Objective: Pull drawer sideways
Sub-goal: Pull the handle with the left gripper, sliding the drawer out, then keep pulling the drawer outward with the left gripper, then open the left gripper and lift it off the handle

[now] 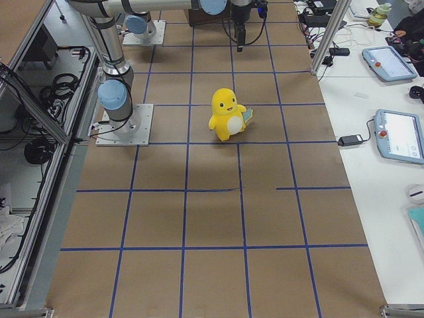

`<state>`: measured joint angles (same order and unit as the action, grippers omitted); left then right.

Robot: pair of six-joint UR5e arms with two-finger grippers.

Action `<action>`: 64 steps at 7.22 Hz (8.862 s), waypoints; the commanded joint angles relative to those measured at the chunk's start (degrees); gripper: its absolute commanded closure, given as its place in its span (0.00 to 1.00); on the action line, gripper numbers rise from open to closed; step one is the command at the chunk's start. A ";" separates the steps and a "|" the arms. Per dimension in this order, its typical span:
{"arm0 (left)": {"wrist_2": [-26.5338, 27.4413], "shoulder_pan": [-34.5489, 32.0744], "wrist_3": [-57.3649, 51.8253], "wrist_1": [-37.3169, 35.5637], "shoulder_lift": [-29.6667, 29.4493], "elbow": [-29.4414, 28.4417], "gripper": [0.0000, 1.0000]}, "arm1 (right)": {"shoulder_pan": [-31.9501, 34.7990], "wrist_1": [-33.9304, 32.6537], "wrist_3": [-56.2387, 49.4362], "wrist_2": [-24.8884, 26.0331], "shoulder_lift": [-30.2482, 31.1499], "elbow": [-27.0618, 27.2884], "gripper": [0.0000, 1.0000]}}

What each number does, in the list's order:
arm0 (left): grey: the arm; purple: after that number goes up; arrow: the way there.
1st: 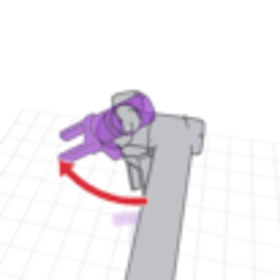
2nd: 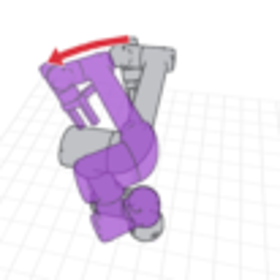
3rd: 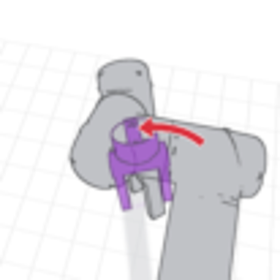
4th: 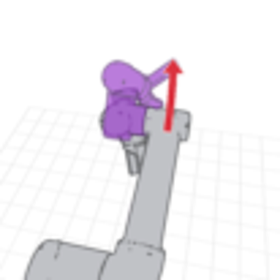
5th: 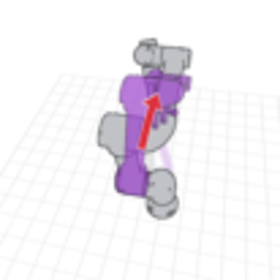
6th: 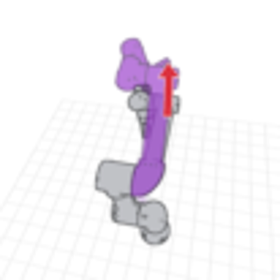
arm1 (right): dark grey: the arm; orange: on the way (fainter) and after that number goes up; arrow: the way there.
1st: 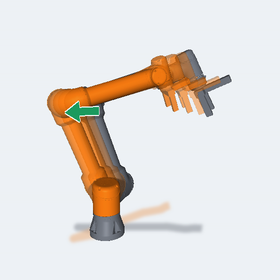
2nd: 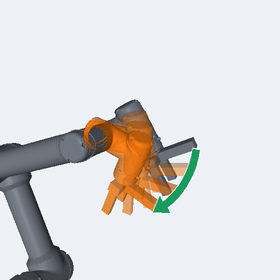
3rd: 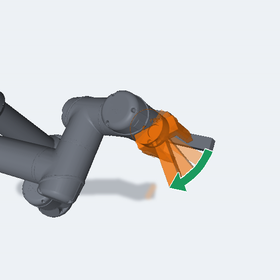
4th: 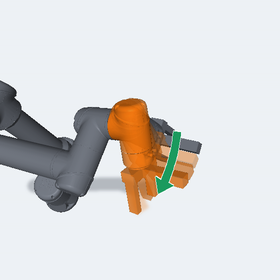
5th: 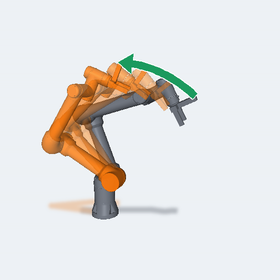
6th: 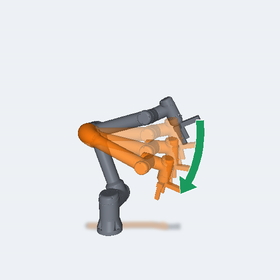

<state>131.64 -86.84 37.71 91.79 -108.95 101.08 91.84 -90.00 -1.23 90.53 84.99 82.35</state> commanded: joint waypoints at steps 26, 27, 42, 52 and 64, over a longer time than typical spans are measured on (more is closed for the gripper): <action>-4.37 -7.56 2.10 3.75 -1.35 -5.37 0.89 | 0.00 0.00 0.00 0.00 0.00 0.00 0.00; -4.46 -7.99 2.11 3.75 -1.35 -5.37 0.89 | 0.00 0.00 0.00 0.00 0.00 0.00 0.00; -8.51 -12.56 3.16 3.84 -3.10 -8.53 0.87 | 0.00 0.00 0.00 0.00 0.00 0.00 0.00; -14.77 -13.80 0.10 3.66 0.65 -11.33 0.00 | 0.00 0.00 -0.09 0.08 0.00 0.00 0.00; -41.65 -3.08 -31.88 -3.20 14.82 -16.88 0.00 | 0.00 0.00 0.00 0.00 0.00 0.00 0.00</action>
<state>89.83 -90.19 8.23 88.63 -94.76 83.47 91.85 -90.00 -1.23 90.54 84.99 82.35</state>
